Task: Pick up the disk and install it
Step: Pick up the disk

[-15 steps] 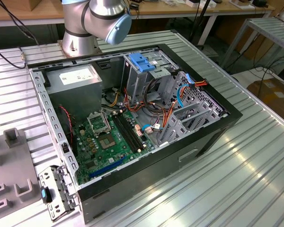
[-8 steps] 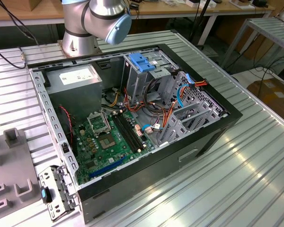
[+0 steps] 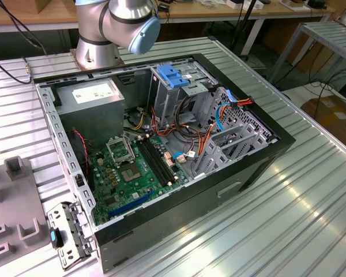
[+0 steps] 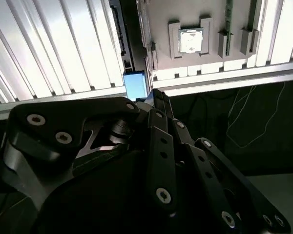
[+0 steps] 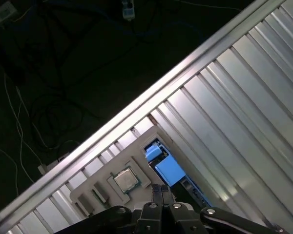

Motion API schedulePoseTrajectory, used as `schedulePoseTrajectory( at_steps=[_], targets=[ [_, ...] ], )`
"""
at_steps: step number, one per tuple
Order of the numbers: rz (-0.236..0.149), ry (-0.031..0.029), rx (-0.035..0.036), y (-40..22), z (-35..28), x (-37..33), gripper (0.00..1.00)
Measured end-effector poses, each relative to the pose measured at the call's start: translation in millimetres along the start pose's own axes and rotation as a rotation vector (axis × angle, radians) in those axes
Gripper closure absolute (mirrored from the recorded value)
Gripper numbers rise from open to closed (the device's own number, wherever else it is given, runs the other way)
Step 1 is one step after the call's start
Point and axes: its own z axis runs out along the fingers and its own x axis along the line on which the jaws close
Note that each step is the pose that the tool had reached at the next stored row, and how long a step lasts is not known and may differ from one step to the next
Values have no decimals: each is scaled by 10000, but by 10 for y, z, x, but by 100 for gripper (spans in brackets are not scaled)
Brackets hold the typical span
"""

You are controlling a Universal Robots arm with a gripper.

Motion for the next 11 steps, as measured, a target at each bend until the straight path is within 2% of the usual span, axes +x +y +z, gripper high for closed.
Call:
schedulePoseTrajectory(
  at_steps=[2, 4, 11],
  targets=[
    [-448, 17, 14, 0, 0, 0, 89],
    [-673, 25, 20, 0, 0, 0, 89],
    [-696, 27, 21, 0, 0, 0, 89]
  ],
)
